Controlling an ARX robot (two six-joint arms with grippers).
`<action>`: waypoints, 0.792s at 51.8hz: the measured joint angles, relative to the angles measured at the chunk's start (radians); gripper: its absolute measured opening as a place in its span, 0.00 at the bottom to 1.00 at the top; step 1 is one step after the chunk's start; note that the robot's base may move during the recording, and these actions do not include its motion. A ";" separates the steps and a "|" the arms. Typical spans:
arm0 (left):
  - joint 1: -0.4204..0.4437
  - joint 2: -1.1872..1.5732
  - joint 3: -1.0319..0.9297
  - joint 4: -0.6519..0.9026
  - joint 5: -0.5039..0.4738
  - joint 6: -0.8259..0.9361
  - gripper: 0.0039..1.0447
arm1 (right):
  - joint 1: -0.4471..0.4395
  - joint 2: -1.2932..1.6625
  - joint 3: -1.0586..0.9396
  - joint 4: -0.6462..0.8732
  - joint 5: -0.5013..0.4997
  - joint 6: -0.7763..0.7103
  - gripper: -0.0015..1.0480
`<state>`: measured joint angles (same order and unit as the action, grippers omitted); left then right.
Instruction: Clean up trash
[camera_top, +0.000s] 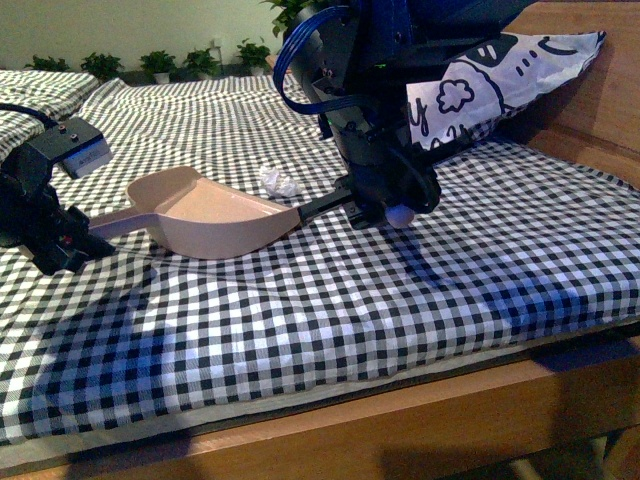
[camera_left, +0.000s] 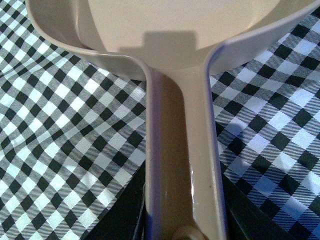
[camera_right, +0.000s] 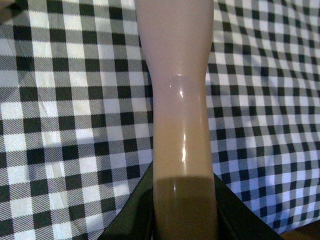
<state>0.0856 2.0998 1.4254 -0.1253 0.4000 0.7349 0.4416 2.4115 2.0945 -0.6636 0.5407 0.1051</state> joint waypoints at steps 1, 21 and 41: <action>0.000 0.000 0.000 0.000 0.000 0.000 0.26 | -0.001 0.003 0.000 -0.008 -0.014 0.004 0.19; 0.000 0.000 0.000 0.000 0.000 0.000 0.26 | 0.021 0.027 0.012 -0.065 -0.122 0.046 0.19; 0.000 0.000 0.000 0.000 -0.008 0.000 0.26 | 0.072 0.039 0.092 -0.100 -0.273 0.056 0.19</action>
<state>0.0860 2.0998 1.4254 -0.1253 0.3916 0.7353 0.5133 2.4500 2.1860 -0.7631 0.2680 0.1612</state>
